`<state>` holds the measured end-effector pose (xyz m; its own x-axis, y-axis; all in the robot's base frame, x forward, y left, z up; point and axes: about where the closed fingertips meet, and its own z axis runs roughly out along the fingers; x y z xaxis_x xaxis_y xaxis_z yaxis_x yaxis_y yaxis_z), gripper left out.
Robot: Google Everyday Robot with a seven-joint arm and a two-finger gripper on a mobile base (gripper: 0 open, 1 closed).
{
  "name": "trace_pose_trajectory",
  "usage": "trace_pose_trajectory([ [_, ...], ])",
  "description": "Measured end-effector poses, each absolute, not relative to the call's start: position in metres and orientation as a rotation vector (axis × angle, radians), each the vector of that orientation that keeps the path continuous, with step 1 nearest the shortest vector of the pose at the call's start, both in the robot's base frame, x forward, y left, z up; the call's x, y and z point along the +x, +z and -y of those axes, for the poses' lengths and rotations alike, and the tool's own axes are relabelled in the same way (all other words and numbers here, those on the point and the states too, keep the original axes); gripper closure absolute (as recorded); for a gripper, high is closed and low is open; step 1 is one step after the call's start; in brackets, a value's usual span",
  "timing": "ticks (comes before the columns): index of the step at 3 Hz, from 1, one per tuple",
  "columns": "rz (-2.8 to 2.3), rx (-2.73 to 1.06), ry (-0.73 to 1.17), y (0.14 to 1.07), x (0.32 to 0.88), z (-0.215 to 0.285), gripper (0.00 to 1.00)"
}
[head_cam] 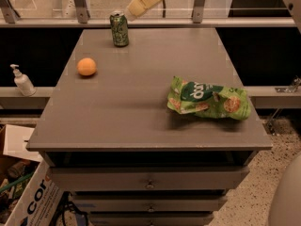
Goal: Knock green can over
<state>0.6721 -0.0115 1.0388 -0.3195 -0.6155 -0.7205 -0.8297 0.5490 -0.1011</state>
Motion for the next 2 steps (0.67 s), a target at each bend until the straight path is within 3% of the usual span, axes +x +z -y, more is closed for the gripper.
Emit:
trace_pose_trajectory([
  [2,-2.056,-1.233,0.27,1.011,0.669,0.011,0.0],
])
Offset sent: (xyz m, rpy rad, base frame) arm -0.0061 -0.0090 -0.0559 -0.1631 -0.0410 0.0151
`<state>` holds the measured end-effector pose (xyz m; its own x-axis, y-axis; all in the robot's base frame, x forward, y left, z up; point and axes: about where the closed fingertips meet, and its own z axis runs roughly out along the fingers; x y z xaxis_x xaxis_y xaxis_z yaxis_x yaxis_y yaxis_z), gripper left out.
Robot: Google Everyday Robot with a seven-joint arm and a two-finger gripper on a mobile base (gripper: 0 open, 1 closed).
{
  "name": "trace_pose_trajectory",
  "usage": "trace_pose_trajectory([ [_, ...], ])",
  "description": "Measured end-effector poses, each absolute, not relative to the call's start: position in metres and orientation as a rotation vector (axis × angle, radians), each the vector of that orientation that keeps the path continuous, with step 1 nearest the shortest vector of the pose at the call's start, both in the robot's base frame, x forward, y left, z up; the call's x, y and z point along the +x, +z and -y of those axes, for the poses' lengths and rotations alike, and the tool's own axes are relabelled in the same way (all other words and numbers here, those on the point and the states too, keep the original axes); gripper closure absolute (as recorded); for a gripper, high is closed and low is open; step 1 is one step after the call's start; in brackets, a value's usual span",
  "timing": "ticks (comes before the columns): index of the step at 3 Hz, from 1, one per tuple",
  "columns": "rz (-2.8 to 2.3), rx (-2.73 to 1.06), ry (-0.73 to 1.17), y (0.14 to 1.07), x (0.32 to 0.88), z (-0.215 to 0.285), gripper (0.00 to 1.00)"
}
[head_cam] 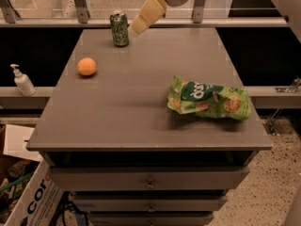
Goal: Knock green can over
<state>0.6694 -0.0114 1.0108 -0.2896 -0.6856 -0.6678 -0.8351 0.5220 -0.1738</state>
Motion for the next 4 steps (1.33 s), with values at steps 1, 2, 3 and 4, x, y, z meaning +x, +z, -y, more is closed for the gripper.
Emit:
trace_pose_trajectory([
  [1,-2.031,-1.198,0.267,0.954,0.697,0.011,0.0],
  [2,-2.031,-1.198,0.268,0.954,0.697,0.011,0.0],
  [3,-1.994,-1.164,0.273,0.954,0.712,0.007,0.0],
  [4,-1.95,-1.137,0.28,0.952,0.74,-0.005,0.0],
])
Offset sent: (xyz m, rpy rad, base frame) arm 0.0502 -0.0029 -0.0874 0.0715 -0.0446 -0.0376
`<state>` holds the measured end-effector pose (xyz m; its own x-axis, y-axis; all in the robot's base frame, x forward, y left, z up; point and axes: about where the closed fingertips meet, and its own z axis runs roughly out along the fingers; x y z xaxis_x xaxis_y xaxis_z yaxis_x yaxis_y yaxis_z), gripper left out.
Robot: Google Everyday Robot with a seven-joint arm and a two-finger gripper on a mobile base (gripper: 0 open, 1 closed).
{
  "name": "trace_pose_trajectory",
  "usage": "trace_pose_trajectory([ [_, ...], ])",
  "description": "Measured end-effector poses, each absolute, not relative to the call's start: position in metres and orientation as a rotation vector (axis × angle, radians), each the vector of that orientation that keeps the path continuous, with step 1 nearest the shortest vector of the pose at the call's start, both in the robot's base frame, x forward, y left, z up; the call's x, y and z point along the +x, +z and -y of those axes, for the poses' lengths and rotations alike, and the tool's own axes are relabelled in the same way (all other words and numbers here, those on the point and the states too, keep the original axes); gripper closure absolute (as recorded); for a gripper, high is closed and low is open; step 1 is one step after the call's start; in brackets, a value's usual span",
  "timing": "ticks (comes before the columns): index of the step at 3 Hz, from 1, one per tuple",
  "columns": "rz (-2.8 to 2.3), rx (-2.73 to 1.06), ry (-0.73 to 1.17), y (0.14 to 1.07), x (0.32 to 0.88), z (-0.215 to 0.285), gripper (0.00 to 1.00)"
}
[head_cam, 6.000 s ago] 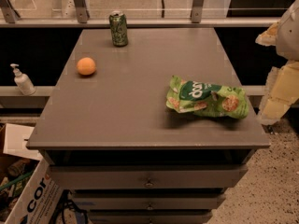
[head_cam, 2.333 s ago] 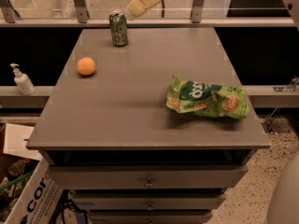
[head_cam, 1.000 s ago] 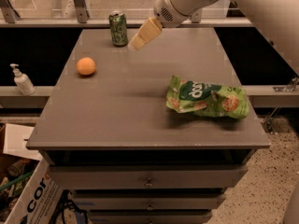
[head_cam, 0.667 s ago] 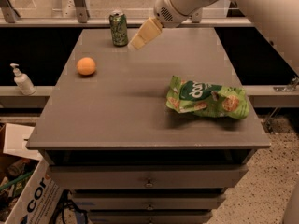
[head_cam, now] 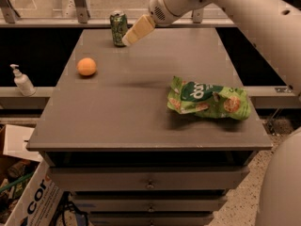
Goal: Knock green can over
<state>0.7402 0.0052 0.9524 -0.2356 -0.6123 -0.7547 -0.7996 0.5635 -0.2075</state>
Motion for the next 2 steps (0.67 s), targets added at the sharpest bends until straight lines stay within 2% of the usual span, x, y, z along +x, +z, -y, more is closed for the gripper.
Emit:
trace_pose_trajectory([
  [1,-1.931,-1.141,0.283,0.938,0.7992,-0.0457,0.0],
  [2,-1.92,-1.138,0.286,0.9423,0.8038,-0.0501,0.0],
])
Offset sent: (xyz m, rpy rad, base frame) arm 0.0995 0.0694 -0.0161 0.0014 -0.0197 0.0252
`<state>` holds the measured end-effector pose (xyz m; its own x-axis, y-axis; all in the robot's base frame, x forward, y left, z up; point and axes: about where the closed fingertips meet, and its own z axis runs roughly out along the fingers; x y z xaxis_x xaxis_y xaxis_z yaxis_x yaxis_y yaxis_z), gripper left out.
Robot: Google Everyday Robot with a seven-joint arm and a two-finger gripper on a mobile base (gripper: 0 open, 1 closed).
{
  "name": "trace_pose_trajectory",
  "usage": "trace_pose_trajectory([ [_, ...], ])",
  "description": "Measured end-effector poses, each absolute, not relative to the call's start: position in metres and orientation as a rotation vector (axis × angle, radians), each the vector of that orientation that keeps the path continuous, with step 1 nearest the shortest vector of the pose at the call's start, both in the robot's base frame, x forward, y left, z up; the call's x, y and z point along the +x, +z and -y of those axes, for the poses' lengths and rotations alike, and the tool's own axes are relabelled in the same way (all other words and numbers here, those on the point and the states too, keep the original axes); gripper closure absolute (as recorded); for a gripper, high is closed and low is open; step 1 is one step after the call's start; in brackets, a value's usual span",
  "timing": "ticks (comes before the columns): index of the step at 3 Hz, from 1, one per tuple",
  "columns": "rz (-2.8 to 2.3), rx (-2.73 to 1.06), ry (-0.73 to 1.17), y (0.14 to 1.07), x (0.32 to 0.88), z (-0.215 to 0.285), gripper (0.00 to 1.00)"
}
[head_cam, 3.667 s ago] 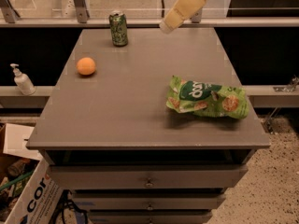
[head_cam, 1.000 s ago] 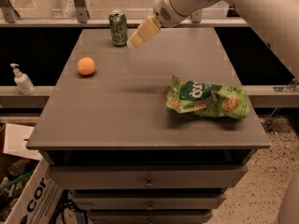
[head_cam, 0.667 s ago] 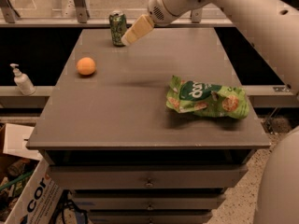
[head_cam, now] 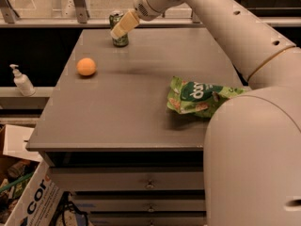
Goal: Knock green can over
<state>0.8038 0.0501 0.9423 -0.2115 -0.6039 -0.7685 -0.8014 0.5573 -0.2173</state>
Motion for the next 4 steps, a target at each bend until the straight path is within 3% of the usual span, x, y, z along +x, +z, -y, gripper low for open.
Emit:
trace_pose_trajectory([
  [3,-1.904,-1.248,0.111,0.89,0.837,-0.056,0.0],
  [4,-1.891,-1.21,0.13,0.878,0.852,-0.054,0.0],
])
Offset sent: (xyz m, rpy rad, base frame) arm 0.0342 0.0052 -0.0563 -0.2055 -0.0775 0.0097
